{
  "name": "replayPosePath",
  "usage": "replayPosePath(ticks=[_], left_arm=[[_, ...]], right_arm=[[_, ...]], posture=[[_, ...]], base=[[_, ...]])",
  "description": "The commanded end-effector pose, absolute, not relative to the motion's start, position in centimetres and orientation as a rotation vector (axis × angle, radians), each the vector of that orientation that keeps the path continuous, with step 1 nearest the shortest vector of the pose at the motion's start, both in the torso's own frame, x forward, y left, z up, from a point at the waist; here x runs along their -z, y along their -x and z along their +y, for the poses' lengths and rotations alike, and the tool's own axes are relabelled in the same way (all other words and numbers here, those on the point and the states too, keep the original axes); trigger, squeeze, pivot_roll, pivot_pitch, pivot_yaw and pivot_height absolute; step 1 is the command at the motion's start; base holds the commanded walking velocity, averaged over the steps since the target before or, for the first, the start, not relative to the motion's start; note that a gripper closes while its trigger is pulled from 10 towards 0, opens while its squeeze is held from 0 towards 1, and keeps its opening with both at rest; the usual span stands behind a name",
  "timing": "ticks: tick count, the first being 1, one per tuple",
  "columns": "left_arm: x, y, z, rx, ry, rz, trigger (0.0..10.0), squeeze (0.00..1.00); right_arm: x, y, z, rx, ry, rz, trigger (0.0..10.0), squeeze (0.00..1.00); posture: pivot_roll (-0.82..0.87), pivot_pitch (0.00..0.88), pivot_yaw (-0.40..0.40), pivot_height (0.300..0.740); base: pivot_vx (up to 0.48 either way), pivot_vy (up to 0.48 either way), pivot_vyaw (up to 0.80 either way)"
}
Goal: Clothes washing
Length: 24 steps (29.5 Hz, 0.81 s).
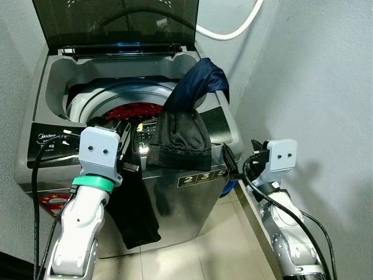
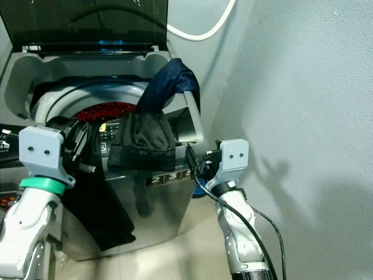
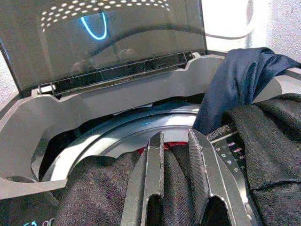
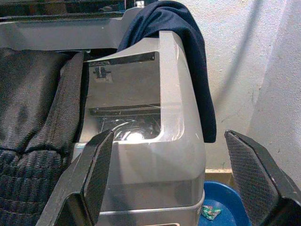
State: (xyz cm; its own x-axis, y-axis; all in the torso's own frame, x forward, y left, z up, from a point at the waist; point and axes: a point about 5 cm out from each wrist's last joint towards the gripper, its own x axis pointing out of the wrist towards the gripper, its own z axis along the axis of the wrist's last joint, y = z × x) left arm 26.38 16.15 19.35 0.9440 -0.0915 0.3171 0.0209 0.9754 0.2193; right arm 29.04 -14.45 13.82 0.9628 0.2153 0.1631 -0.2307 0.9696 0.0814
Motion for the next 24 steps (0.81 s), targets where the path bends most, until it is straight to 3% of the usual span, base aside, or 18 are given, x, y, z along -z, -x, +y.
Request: replayPosePath(ticks=[1, 14, 24], left_arm=[[-18.76, -26.34, 16.10, 0.060, -0.222, -0.310, 10.0, 0.00], [-18.90, -26.53, 15.91, 0.071, -0.225, -0.316, 10.0, 0.00], [-18.65, -26.56, 15.71, 0.034, -0.189, -0.316, 10.0, 0.00]], right_arm=[[-13.12, -28.86, -14.74, -0.216, -0.091, -0.130, 10.0, 0.00], [-12.93, -28.86, -14.77, -0.211, -0.091, -0.127, 10.0, 0.00], [-13.02, -29.22, -14.89, -0.257, -0.041, -0.117, 10.0, 0.00]], posture=[[0.07, 0.000, -0.045, 0.740], [0.07, 0.000, -0.043, 0.740], [0.06, 0.000, -0.093, 0.740]], base=[[0.000, 0.000, 0.00], [0.000, 0.000, 0.00], [0.000, 0.000, 0.00]])
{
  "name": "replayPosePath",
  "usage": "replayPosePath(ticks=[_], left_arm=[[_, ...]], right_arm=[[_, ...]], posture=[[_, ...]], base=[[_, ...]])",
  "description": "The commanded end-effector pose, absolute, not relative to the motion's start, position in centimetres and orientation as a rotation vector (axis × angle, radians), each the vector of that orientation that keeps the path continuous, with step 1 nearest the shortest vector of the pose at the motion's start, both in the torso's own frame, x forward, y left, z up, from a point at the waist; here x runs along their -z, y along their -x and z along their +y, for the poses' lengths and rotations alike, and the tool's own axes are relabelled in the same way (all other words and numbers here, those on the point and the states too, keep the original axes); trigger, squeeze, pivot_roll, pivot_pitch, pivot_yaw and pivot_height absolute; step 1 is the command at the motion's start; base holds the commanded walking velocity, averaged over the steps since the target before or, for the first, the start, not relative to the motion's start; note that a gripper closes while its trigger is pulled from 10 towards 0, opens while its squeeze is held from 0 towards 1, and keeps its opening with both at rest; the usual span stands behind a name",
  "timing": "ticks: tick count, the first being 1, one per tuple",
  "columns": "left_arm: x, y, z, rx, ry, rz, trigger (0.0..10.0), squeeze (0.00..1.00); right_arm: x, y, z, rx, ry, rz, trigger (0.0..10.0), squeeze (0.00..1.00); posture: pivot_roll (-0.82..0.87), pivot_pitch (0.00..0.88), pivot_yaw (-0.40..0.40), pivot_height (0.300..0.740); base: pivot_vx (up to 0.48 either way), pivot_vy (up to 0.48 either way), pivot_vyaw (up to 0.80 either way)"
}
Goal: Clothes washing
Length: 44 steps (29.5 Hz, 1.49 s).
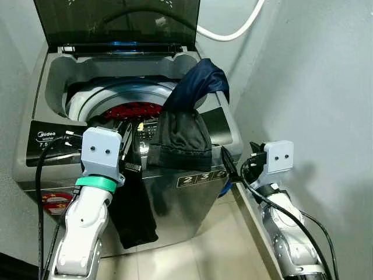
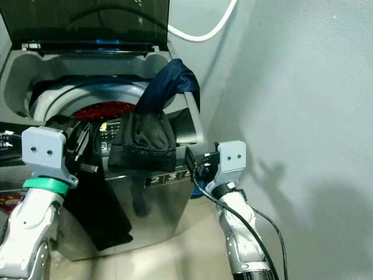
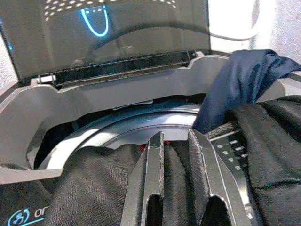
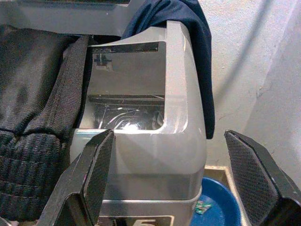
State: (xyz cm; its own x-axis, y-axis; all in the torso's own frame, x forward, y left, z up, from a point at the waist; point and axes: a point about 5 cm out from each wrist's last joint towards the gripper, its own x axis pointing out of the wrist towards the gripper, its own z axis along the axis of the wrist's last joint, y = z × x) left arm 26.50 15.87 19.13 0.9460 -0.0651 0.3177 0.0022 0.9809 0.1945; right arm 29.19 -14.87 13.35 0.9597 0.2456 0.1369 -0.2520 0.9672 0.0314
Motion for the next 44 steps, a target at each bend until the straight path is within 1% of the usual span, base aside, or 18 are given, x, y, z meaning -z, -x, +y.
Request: replayPosePath(ticks=[1, 8, 10, 13, 14, 18, 21, 22, 26, 27, 29, 30, 34, 38, 39, 40, 42, 44], left_arm=[[-18.7, -26.6, 15.7, 0.031, -0.187, -0.317, 10.0, 0.00], [-19.5, -26.7, 16.0, 0.021, -0.190, -0.342, 10.0, 0.00], [-19.7, -26.9, 16.0, 0.036, -0.203, -0.346, 10.0, 0.00], [-19.7, -27.0, 16.0, 0.044, -0.209, -0.345, 10.0, 0.00], [-19.8, -27.0, 16.1, 0.052, -0.212, -0.342, 10.0, 0.00], [-19.8, -27.2, 16.3, 0.070, -0.223, -0.319, 10.0, 0.00], [-19.8, -27.2, 16.5, 0.074, -0.248, -0.297, 10.0, 0.00], [-19.6, -27.0, 17.0, 0.066, -0.282, -0.258, 10.0, 0.00], [-19.7, -26.2, 17.9, 0.069, -0.255, -0.217, 10.0, 0.00], [-19.8, -25.8, 18.2, 0.076, -0.246, -0.204, 10.0, 0.07], [-19.8, -25.6, 18.3, 0.080, -0.243, -0.197, 10.0, 0.07], [-19.8, -25.4, 18.4, 0.086, -0.231, -0.192, 10.0, 1.00], [-19.8, -25.2, 18.1, 0.090, -0.186, -0.182, 10.0, 1.00], [-19.5, -24.9, 17.5, 0.112, -0.091, -0.132, 10.0, 1.00], [-19.2, -24.8, 17.3, 0.122, -0.055, -0.102, 10.0, 0.05], [-19.1, -24.7, 17.2, 0.129, -0.032, -0.083, 10.0, 0.00], [-19.1, -24.7, 17.2, 0.129, -0.032, -0.083, 10.0, 0.00], [-18.7, -24.5, 17.0, 0.153, 0.004, -0.046, 10.0, 0.00]], right_arm=[[-13.1, -29.3, -14.9, -0.262, -0.036, -0.118, 10.0, 0.00], [-13.4, -29.6, -14.6, -0.277, -0.032, -0.127, 10.0, 0.00], [-13.3, -29.7, -14.3, -0.274, -0.040, -0.134, 10.0, 0.00], [-13.3, -29.7, -14.1, -0.271, -0.044, -0.137, 10.0, 0.00], [-13.2, -29.7, -14.0, -0.267, -0.050, -0.139, 10.0, 0.00], [-13.0, -29.4, -13.8, -0.248, -0.072, -0.140, 10.0, 0.00], [-12.9, -29.4, -13.7, -0.243, -0.081, -0.141, 10.0, 0.00], [-13.0, -29.5, -13.6, -0.244, -0.083, -0.145, 10.0, 0.00], [-13.2, -29.6, -13.6, -0.243, -0.084, -0.153, 10.0, 0.00], [-13.2, -29.7, -13.6, -0.242, -0.085, -0.156, 10.0, 0.00], [-13.2, -29.7, -13.6, -0.241, -0.085, -0.157, 10.0, 0.00], [-13.2, -29.7, -13.6, -0.240, -0.086, -0.157, 10.0, 0.00], [-13.2, -29.8, -13.5, -0.243, -0.087, -0.159, 10.0, 0.00], [-13.2, -29.8, -13.5, -0.245, -0.088, -0.161, 10.0, 0.00], [-13.2, -29.8, -13.5, -0.245, -0.088, -0.161, 10.0, 0.00], [-13.2, -29.8, -13.4, -0.246, -0.087, -0.161, 10.0, 0.00], [-13.2, -29.8, -13.4, -0.246, -0.087, -0.161, 10.0, 0.00], [-13.2, -29.8, -13.4, -0.247, -0.087, -0.162, 10.0, 0.00]], posture=[[0.06, 0.000, -0.101, 0.740], [0.07, 0.000, -0.096, 0.740], [0.07, 0.000, -0.067, 0.740], [0.07, 0.000, -0.061, 0.740], [0.07, 0.000, -0.047, 0.740], [0.07, 0.000, -0.020, 0.740], [0.08, 0.000, -0.016, 0.740], [0.08, 0.000, -0.011, 0.740], [0.10, 0.000, -0.003, 0.740], [0.10, 0.000, -0.002, 0.740], [0.10, 0.000, -0.003, 0.740], [0.11, 0.000, -0.003, 0.740], [0.11, 0.000, -0.006, 0.740], [0.11, 0.000, -0.007, 0.740], [0.11, 0.000, -0.007, 0.740], [0.11, 0.000, -0.007, 0.740], [0.11, 0.000, -0.007, 0.740], [0.10, 0.000, -0.008, 0.740]], base=[[0.000, 0.000, 0.00], [0.000, 0.000, 0.00], [0.000, 0.000, 0.00], [0.000, 0.000, 0.00], [0.000, 0.000, 0.00], [0.000, 0.000, 0.00], [0.000, 0.000, 0.00], [0.000, 0.000, 0.00], [0.000, 0.000, 0.00], [0.000, 0.000, 0.00], [0.000, 0.000, 0.00], [0.000, 0.000, 0.00], [0.000, 0.000, 0.00], [0.000, 0.000, 0.00], [0.000, 0.000, 0.00], [0.000, 0.000, 0.00], [0.000, 0.000, 0.00], [0.000, 0.000, 0.00]])
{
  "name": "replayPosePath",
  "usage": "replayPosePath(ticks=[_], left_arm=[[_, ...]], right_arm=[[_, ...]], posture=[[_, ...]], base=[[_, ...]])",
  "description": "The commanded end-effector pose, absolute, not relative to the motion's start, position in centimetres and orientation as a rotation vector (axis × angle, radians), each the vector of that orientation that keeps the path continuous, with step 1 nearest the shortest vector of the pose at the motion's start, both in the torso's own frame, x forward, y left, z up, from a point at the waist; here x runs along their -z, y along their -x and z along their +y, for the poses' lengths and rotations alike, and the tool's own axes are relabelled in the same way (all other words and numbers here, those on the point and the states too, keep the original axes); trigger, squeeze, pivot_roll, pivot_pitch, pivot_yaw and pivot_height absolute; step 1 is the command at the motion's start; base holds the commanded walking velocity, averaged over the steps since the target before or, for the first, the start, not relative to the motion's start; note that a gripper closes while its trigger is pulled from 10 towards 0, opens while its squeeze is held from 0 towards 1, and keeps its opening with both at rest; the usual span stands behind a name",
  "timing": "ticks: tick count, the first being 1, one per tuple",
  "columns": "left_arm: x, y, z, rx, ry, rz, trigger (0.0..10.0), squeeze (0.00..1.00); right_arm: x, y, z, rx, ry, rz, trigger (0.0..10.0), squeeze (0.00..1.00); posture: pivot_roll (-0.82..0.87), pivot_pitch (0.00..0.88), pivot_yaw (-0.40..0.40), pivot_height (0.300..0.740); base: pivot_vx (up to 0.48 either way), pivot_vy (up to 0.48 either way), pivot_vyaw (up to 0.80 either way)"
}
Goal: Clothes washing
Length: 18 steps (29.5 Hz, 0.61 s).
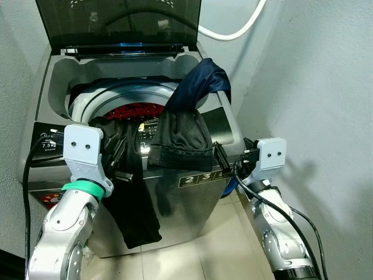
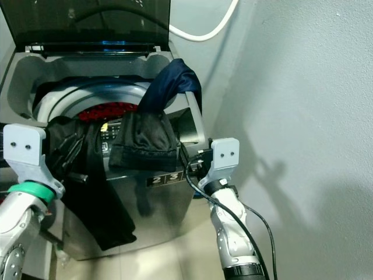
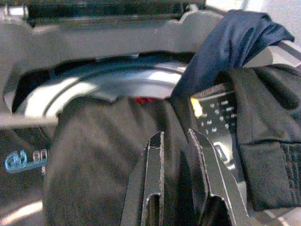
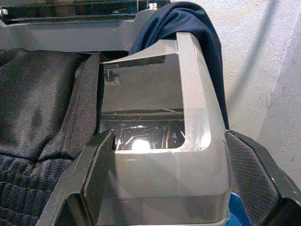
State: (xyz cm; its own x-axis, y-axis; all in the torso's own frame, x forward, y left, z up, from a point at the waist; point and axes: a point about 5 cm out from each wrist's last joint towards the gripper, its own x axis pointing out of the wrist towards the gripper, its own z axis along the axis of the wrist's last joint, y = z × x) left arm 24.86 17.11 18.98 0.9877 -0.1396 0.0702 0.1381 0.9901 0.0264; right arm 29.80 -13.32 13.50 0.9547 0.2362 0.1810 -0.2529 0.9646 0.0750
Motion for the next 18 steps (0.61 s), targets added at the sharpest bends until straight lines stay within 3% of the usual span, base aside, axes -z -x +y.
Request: replayPosePath(ticks=[1, 14, 18], left_arm=[[-18.7, -24.5, 17.0, 0.153, 0.004, -0.046, 10.0, 0.00], [-17.3, -23.4, 17.3, 0.160, -0.006, 0.104, 10.0, 0.00], [-17.3, -23.5, 17.8, 0.122, -0.131, 0.101, 10.0, 0.00]], right_arm=[[-13.2, -29.8, -13.4, -0.247, -0.087, -0.162, 10.0, 0.00], [-13.3, -29.7, -13.3, -0.254, -0.085, -0.164, 10.0, 0.00], [-13.2, -29.7, -13.3, -0.254, -0.085, -0.163, 10.0, 0.00]], posture=[[0.10, 0.000, -0.008, 0.740], [0.11, 0.000, -0.007, 0.740], [0.11, 0.000, -0.007, 0.740]], base=[[0.000, 0.000, 0.00], [0.000, 0.000, 0.00], [0.000, 0.000, 0.00]])
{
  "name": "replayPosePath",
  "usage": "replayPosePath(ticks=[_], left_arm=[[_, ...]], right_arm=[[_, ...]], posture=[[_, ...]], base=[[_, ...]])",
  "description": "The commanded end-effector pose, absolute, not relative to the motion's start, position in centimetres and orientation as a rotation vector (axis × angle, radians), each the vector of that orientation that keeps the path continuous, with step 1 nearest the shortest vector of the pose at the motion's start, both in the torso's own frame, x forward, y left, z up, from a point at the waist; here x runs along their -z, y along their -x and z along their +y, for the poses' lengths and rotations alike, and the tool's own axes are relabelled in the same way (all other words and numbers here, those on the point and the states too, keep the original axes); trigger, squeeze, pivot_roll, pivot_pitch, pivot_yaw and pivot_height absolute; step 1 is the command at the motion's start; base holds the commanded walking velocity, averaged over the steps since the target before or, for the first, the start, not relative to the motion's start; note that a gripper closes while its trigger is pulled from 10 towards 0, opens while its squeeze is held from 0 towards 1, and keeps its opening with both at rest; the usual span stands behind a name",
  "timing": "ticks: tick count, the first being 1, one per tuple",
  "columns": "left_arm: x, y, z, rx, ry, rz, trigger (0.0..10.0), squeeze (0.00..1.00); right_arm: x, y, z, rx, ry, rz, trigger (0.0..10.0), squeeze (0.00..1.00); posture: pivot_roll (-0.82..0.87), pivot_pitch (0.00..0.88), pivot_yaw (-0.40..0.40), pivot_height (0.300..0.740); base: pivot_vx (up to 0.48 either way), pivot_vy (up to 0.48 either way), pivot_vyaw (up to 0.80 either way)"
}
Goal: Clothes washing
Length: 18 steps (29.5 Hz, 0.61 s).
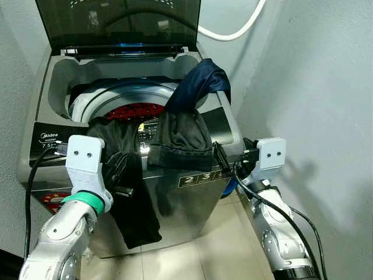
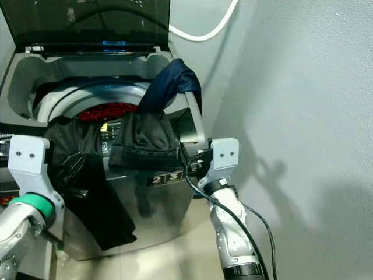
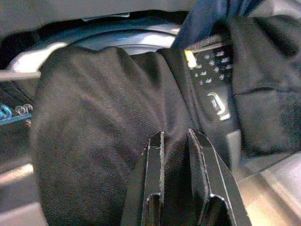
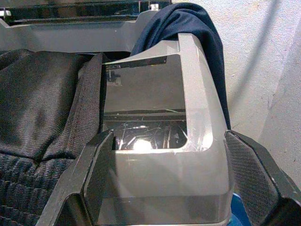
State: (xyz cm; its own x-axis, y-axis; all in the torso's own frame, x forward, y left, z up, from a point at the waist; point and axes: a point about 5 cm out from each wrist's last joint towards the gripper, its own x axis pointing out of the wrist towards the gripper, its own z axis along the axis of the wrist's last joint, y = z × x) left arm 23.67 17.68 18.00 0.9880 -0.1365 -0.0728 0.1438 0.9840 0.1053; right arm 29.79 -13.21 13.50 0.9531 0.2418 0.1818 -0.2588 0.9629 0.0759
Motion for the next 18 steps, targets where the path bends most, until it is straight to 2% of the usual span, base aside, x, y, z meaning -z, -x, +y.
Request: replayPosePath(ticks=[1, 9, 11, 12, 13, 14, 18], left_arm=[[-17.20, -23.54, 17.98, 0.109, -0.170, 0.101, 10.0, 0.00], [-17.04, -23.80, 18.38, 0.077, -0.195, 0.102, 10.0, 0.00], [-17.27, -23.88, 18.32, 0.071, -0.189, 0.090, 6.3, 0.00], [-17.32, -23.89, 18.30, 0.070, -0.189, 0.088, 2.5, 0.00], [-17.32, -23.89, 18.30, 0.070, -0.189, 0.088, 2.5, 0.00], [-17.31, -23.91, 18.29, 0.067, -0.192, 0.088, 0.0, 0.00], [-17.27, -23.92, 18.26, 0.063, -0.198, 0.085, 0.0, 0.00]], right_arm=[[-13.23, -29.74, -13.30, -0.255, -0.085, -0.163, 10.0, 0.00], [-13.28, -29.74, -13.29, -0.255, -0.085, -0.164, 10.0, 0.00], [-13.29, -29.75, -13.31, -0.255, -0.084, -0.163, 10.0, 0.00], [-13.29, -29.75, -13.30, -0.256, -0.083, -0.163, 10.0, 0.00], [-13.29, -29.75, -13.30, -0.256, -0.083, -0.163, 10.0, 0.00], [-13.29, -29.75, -13.29, -0.257, -0.083, -0.163, 10.0, 0.00], [-13.30, -29.75, -13.28, -0.256, -0.083, -0.164, 10.0, 0.00]], posture=[[0.11, 0.000, -0.007, 0.740], [0.10, 0.000, -0.009, 0.740], [0.10, 0.000, -0.009, 0.740], [0.10, 0.000, -0.009, 0.740], [0.10, 0.000, -0.009, 0.740], [0.10, 0.000, -0.009, 0.740], [0.10, 0.000, -0.009, 0.740]], base=[[0.000, 0.000, 0.00], [0.000, 0.000, 0.00], [0.000, 0.000, 0.00], [0.000, 0.000, 0.00], [0.000, 0.000, 0.00], [0.000, 0.000, 0.00], [0.000, 0.000, 0.00]])
